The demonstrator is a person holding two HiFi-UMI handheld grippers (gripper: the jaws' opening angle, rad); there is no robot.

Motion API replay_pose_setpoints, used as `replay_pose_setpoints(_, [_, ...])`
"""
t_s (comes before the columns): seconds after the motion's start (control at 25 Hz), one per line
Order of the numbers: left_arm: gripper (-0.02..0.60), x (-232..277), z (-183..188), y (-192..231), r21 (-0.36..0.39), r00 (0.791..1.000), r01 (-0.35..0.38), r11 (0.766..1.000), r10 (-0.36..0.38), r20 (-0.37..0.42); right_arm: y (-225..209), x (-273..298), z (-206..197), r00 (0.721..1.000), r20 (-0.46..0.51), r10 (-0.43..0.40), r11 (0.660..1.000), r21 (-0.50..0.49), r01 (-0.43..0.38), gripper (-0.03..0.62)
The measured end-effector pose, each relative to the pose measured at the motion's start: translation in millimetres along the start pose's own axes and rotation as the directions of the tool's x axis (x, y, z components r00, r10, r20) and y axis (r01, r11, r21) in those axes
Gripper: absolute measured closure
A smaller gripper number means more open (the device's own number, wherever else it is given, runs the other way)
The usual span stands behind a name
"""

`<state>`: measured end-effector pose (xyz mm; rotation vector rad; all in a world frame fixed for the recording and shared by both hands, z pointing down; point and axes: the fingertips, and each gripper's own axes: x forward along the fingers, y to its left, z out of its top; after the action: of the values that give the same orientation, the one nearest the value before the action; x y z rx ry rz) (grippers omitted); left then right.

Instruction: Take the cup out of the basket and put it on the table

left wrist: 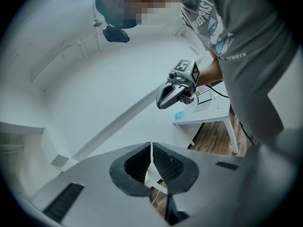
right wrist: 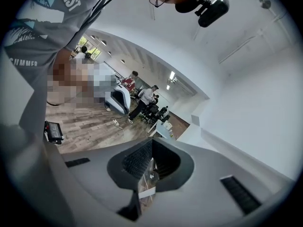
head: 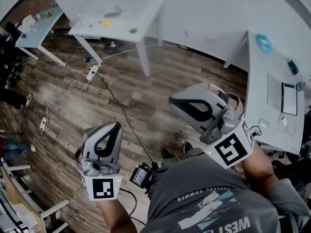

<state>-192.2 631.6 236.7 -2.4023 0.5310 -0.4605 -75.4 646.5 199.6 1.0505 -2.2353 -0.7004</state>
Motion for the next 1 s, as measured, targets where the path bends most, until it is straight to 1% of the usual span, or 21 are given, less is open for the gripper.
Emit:
replay_pose_setpoints(0.2, [0.557, 3, -12, 5, -0.019, 1.000, 0.020, 1.000, -0.020, 0.024, -1, 9, -6, 0.999, -0.032, -0.023, 1.000, 0.017, 0.024, 0.588])
replay_pose_setpoints(0.4, [0.557, 23, -15, 8, -0.036, 0.999, 0.039, 0.999, -0.038, 0.029, -12, 10, -21, 0.999, -0.042, -0.028, 0.999, 0.030, 0.029, 0.588])
replay_pose_setpoints(0.56, [0.555, 48, -14, 13, -0.026, 0.999, 0.045, 0.999, -0.045, 0.005, -33, 10, -42, 0.999, -0.039, -0.037, 0.998, 0.046, 0.039, 0.588])
replay_pose_setpoints(0.64, [0.557, 61, -8, 15, -0.031, 0.999, 0.043, 0.999, -0.044, -0.004, -48, 8, -51, 0.999, -0.025, -0.039, 0.998, 0.053, 0.040, 0.588])
replay_pose_setpoints(0.76, [0.557, 85, 1, 21, -0.018, 0.999, 0.033, 0.999, -0.034, -0.024, -72, 3, -67, 0.999, 0.001, -0.044, 0.997, 0.056, 0.044, 0.588])
replay_pose_setpoints(1.0, [0.557, 130, 16, 26, -0.014, 0.998, 0.006, 1.000, -0.007, -0.058, -105, -1, -95, 0.998, 0.054, -0.024, 0.998, 0.061, 0.021, 0.588])
